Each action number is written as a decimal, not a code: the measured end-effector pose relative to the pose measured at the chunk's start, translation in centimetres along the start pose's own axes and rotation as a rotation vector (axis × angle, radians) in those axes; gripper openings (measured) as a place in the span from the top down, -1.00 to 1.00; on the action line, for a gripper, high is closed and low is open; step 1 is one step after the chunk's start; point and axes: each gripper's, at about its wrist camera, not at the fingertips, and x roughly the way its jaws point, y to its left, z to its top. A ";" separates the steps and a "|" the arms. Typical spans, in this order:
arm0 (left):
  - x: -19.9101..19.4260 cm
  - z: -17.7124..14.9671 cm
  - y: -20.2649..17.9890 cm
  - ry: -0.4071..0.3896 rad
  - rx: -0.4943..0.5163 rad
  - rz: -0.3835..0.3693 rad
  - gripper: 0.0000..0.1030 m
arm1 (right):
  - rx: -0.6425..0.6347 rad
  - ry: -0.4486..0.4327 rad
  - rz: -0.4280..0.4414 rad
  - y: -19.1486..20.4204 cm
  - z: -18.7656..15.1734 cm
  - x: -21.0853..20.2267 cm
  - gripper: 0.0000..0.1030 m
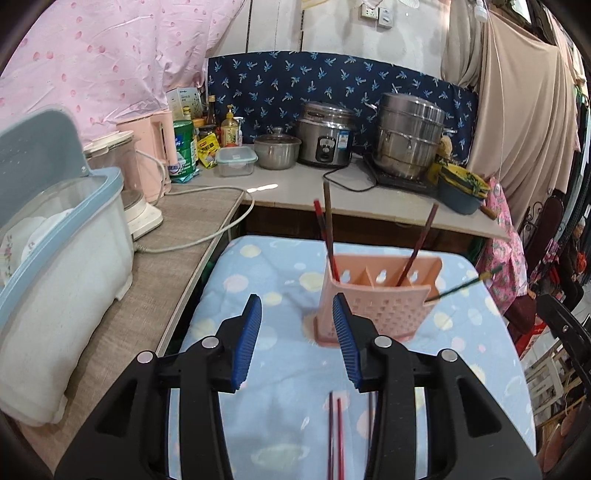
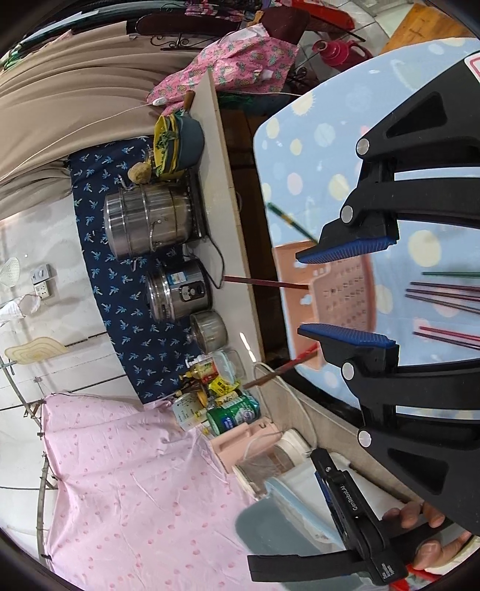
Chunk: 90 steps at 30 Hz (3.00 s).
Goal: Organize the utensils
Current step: 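Open both tools and pull them back from the holder, then grasp a green chopstick with the right tool while the left tool reaches a red chopstick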
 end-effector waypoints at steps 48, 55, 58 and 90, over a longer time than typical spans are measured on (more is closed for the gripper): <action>-0.8 -22.4 0.2 0.347 0.080 0.007 0.25 | -0.060 0.431 -0.077 0.1 -24.5 -2.2 0.71; -0.7 -22.7 -0.1 0.359 0.088 -0.004 0.14 | -0.058 0.441 -0.087 -0.3 -24.9 -2.1 0.86; -0.8 -22.8 -0.4 0.353 0.097 -0.012 0.04 | -0.060 0.439 -0.093 -0.4 -24.9 -2.1 0.86; 0.7 -24.9 -2.0 0.432 0.121 -0.059 0.03 | -0.044 0.440 -0.093 -0.9 -24.8 -2.1 0.86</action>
